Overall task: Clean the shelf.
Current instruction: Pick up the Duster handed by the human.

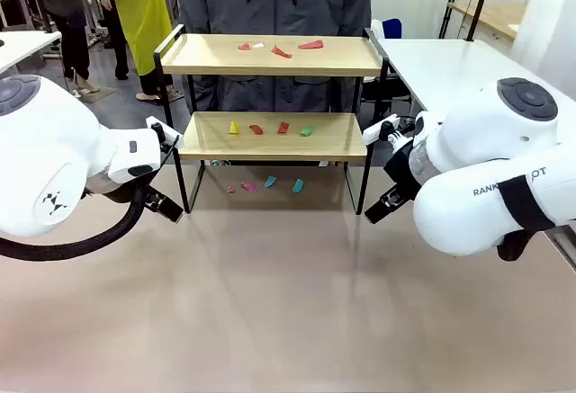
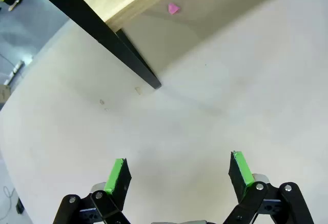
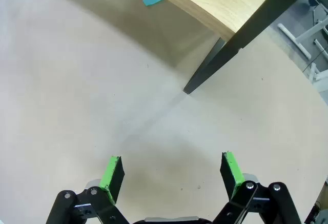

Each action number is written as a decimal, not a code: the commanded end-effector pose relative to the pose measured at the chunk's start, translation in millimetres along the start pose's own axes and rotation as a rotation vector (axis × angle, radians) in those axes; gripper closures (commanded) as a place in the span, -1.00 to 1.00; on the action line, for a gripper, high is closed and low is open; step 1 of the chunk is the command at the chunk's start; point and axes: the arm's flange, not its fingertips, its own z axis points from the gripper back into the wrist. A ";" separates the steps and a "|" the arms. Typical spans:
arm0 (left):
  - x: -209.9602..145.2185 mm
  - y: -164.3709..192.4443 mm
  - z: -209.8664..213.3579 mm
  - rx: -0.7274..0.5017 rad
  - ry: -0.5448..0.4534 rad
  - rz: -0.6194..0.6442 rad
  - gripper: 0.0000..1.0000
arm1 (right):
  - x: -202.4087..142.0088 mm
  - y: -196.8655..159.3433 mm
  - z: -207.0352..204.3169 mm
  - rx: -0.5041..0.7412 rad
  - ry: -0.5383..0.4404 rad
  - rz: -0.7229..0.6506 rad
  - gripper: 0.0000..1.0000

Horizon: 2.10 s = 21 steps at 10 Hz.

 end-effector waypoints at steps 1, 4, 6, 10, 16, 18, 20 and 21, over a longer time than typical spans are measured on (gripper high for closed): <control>0.1 0.0 0.1 0.000 0.000 0.000 -1.00 | 0.0 0.0 0.0 0.000 0.000 0.000 -1.00; 0.1 0.0 0.1 0.000 0.000 0.000 -1.00 | 0.0 0.0 0.0 0.000 0.000 0.000 -1.00; 0.1 0.0 0.1 0.000 0.000 0.000 -1.00 | 0.0 0.0 0.0 0.000 0.000 0.000 -1.00; 0.1 -0.2 0.0 0.000 0.000 0.000 -1.00 | 0.0 0.1 0.0 0.000 0.000 0.001 -1.00; 44.6 78.5 114.0 -0.214 -0.018 -0.165 -1.00 | 52.0 -112.0 87.3 -0.009 -0.183 -0.076 -1.00; 32.9 122.3 133.0 -0.332 -0.062 -0.303 -1.00 | 21.8 -175.0 99.7 0.095 -0.270 -0.076 -1.00; 10.6 174.3 137.0 -0.330 -0.156 -0.320 -1.00 | -23.2 -225.1 104.8 0.140 -0.380 -0.026 -1.00; -2.6 199.7 137.2 -0.394 -0.220 -0.352 -1.00 | -45.0 -247.6 103.2 0.187 -0.456 -0.012 -1.00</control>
